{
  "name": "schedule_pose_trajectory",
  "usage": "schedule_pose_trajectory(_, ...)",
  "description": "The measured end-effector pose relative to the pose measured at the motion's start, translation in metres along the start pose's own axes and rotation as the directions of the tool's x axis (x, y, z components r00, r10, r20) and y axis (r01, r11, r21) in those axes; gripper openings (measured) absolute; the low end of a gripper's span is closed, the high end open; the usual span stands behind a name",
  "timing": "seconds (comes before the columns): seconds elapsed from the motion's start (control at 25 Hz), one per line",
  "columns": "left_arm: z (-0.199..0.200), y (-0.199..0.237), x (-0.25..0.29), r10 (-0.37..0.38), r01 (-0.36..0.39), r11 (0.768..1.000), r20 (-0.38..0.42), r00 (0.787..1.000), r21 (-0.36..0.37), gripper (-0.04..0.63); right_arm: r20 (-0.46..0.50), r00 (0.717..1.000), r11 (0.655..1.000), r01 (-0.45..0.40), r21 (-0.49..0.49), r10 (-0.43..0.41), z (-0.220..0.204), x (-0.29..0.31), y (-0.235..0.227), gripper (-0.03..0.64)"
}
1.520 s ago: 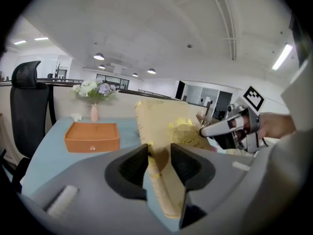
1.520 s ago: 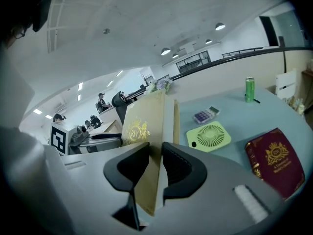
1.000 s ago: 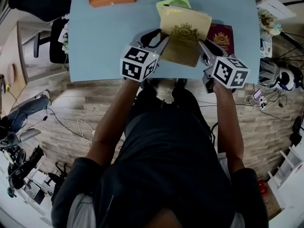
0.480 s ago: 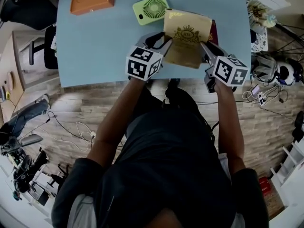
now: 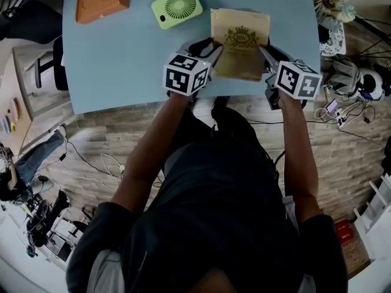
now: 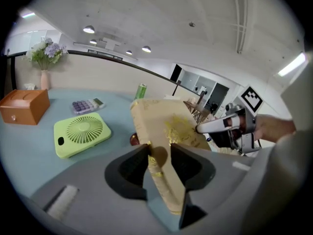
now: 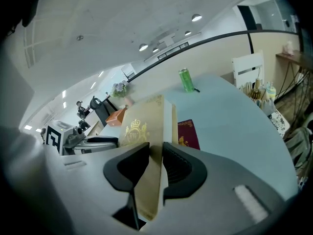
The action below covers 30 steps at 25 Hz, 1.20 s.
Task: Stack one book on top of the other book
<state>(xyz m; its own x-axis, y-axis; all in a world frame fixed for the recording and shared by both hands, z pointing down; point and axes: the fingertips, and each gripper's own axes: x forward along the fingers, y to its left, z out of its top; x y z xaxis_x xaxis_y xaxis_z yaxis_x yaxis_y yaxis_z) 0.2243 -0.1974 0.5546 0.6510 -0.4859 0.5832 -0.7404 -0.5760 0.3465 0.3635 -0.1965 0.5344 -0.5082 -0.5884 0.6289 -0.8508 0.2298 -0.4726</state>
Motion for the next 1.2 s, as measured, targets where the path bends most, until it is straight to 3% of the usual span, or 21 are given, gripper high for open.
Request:
schedule_pose_trajectory(0.56, -0.019, -0.014, 0.045, -0.05, 0.044, 0.997, -0.086, 0.995, -0.069, 0.19, -0.018, 0.999, 0.999, 0.046, 0.003, -0.046, 0.01, 0.018, -0.048, 0.084)
schedule_pose_trajectory(0.76, -0.015, -0.01, 0.053, -0.076, 0.07, 0.993, -0.058, 0.995, -0.091, 0.167, -0.03, 0.996, 0.996, 0.089, -0.014, -0.09, 0.011, 0.028, -0.063, 0.086)
schedule_pose_trajectory(0.92, -0.012, -0.011, 0.05, -0.091, 0.085, 0.993, -0.065, 0.994, -0.086, 0.166, -0.033, 0.991, 0.989, 0.126, -0.083, -0.129, 0.013, 0.025, -0.066, 0.086)
schedule_pose_trajectory(1.2, 0.022, -0.009, 0.012, -0.088, 0.088, 0.995, -0.007, 0.996, -0.037, 0.167, 0.071, 0.995, 0.989, 0.079, -0.128, -0.071, 0.056, -0.001, -0.04, 0.086)
